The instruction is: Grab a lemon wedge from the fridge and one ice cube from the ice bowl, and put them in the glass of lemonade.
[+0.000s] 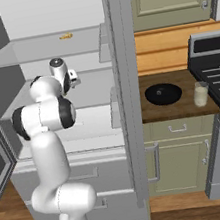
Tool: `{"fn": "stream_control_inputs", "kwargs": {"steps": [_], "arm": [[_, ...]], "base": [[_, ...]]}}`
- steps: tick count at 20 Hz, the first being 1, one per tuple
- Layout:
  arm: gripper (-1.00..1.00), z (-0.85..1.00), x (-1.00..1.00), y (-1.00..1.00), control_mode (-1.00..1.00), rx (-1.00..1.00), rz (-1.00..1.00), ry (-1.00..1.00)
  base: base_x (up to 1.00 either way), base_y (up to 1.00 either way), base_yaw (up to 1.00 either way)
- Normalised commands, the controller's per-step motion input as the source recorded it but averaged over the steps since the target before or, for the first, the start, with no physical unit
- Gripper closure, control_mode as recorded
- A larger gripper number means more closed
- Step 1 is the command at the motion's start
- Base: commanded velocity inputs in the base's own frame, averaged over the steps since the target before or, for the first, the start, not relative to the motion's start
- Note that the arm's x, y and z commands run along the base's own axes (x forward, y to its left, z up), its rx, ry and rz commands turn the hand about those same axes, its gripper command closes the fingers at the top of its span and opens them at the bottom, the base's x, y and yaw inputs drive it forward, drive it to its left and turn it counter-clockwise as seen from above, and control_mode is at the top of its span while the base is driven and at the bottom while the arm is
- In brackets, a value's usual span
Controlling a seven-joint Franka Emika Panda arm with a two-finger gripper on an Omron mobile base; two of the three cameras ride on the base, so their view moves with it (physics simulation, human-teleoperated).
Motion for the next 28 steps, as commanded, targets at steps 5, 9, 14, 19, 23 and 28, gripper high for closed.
{"fn": "stream_control_inputs", "kwargs": {"steps": [5,9,14,19,23,28], "arm": [[-1.0,-0.16,0.32,0.26,-1.0,0.0,0.0,0.0],[-1.0,-0.28,0.41,0.23,-1.0,0.0,0.0,0.01],[-1.0,-0.01,0.4,0.12,-1.0,0.0,0.0,0.1],[-1.0,0.0,0.05,-0.02,-1.0,0.01,-0.02,0.1],[-1.0,0.0,-0.23,-0.19,-1.0,0.05,-0.01,0.0],[-1.0,-0.21,-0.39,-0.26,-1.0,0.04,-0.01,-0.07]], "base": [[0.0,0.0,0.0],[0.0,0.0,0.0],[0.0,0.0,0.0],[0.0,0.0,0.0],[0.0,0.0,0.0],[0.0,0.0,0.0]]}}
